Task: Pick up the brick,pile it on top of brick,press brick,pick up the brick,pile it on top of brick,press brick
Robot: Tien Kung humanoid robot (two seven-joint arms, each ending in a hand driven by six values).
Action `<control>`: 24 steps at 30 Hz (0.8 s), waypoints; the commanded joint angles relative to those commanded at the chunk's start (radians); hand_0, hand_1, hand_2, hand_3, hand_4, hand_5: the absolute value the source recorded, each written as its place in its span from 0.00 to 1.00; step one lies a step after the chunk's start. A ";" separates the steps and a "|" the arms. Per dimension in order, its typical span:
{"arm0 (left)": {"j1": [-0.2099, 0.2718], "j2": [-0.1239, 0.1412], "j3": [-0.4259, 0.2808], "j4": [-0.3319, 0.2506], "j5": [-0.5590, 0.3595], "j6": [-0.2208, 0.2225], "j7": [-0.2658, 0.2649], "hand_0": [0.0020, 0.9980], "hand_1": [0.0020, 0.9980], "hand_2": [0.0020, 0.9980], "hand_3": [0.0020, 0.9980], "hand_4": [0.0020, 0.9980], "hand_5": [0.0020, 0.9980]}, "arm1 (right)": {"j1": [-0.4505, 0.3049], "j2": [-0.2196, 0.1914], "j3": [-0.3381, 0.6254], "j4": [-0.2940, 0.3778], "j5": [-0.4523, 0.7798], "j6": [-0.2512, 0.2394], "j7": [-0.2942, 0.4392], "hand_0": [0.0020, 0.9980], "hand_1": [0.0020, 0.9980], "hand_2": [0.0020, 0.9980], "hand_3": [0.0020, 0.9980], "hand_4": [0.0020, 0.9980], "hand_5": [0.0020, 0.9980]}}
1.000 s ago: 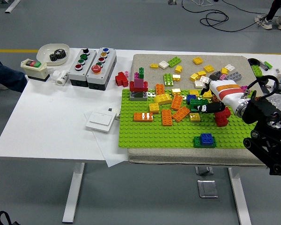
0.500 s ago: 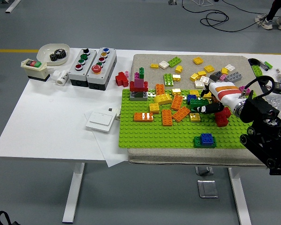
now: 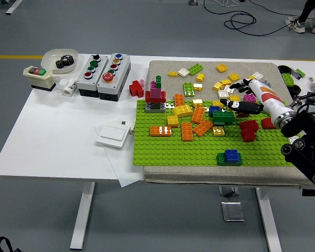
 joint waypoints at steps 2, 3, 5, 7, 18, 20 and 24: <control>0.000 0.000 -0.001 0.000 0.001 0.000 0.000 0.66 0.70 0.73 0.59 0.67 0.66 | -0.007 -0.014 0.022 -0.007 0.085 0.036 0.002 0.77 0.75 0.78 0.76 0.96 0.69; 0.001 0.000 -0.001 0.001 0.001 0.000 0.000 0.66 0.70 0.73 0.59 0.67 0.66 | -0.011 -0.022 0.035 -0.012 0.130 0.059 0.004 0.77 0.75 0.78 0.76 0.96 0.69; 0.002 -0.001 -0.002 0.001 0.001 0.000 0.000 0.66 0.71 0.73 0.59 0.67 0.66 | -0.018 -0.033 0.054 -0.019 0.215 0.084 0.010 0.82 0.78 0.80 0.79 1.00 0.82; 0.002 -0.001 -0.003 0.002 0.003 0.000 0.000 0.66 0.71 0.73 0.59 0.67 0.66 | -0.028 -0.046 0.072 -0.029 0.299 0.108 0.028 0.82 0.78 0.80 0.79 1.00 0.82; -0.007 -0.001 0.008 0.004 -0.015 0.007 -0.007 0.66 0.71 0.73 0.59 0.67 0.66 | -0.054 -0.064 0.086 -0.097 0.754 0.222 0.098 0.93 0.84 0.84 0.84 1.00 1.00; -0.007 0.002 0.011 0.005 -0.025 0.012 -0.007 0.66 0.71 0.73 0.59 0.67 0.66 | -0.051 -0.072 0.081 -0.111 0.845 0.234 0.112 0.93 0.84 0.84 0.84 1.00 1.00; -0.004 0.004 0.014 0.006 -0.033 0.017 -0.008 0.66 0.71 0.73 0.59 0.67 0.66 | -0.049 -0.083 0.074 -0.122 0.951 0.242 0.122 0.93 0.84 0.84 0.84 1.00 1.00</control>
